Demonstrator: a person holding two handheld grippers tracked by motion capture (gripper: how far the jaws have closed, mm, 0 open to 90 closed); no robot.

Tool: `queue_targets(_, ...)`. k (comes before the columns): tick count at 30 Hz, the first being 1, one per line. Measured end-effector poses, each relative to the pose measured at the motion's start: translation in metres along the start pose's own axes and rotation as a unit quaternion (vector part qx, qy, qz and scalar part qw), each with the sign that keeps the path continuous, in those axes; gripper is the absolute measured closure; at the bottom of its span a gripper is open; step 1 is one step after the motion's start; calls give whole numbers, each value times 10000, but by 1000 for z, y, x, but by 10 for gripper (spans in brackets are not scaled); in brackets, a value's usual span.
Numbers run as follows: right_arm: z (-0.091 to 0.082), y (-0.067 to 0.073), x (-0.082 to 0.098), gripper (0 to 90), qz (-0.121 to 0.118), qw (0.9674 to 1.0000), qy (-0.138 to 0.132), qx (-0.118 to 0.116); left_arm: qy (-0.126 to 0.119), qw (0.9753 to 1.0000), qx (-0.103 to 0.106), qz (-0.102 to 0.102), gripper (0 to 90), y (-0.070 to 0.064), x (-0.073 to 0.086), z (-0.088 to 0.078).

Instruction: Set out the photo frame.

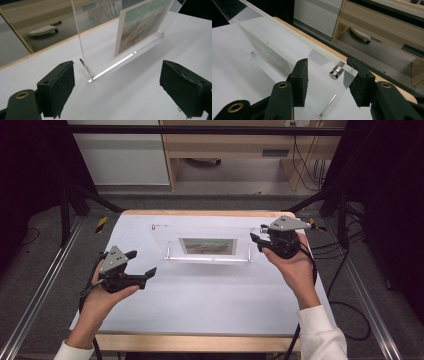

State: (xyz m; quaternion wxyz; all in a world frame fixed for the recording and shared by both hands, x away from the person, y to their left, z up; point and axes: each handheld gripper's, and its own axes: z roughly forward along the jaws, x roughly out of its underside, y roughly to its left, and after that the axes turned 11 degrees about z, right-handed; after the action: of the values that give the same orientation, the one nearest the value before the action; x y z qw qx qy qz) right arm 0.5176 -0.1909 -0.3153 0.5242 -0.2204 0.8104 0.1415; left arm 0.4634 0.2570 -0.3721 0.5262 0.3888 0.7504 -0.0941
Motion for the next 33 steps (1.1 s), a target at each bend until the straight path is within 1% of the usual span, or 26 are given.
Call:
queue_targets(2, 1, -1, -1, 535, 31, 10000, -13, -13, 75, 10000, 51, -17, 123, -4, 7, 3)
queue_targets(5, 3, -3, -3, 535, 74, 10000, -10, -28, 206, 9998, 54, 51, 122, -8, 13, 6)
queue_targets(7, 4, -4, -4, 535, 88, 10000, -17, -22, 242, 9997, 32, 18, 118, -10, 17, 8)
queue_targets(12, 6, -7, -6, 537, 156, 9999, -44, -8, 393, 9992, 4, -106, 115, -11, 26, 11)
queue_targets(13, 7, -7, -7, 538, 169, 9998, -54, -6, 396, 9991, -4, -172, 114, -10, 28, 11)
queue_targets(15, 8, -9, -8, 538, 175, 9998, -50, -6, 391, 9989, -2, -238, 103, -10, 31, 11)
queue_targets(21, 14, -13, -11, 537, 238, 9997, -82, -3, 485, 9985, 22, -271, 102, -11, 42, 14)
queue_targets(22, 14, -14, -12, 537, 251, 9996, -89, -7, 479, 9983, 21, -322, 103, -12, 44, 15)
queue_targets(25, 17, -16, -13, 536, 304, 9995, -114, -9, 549, 9978, 3, -358, 102, -12, 49, 16)
queue_targets(33, 25, -23, -17, 535, 371, 9992, -144, -34, 611, 9973, 52, -407, 102, -15, 59, 19)
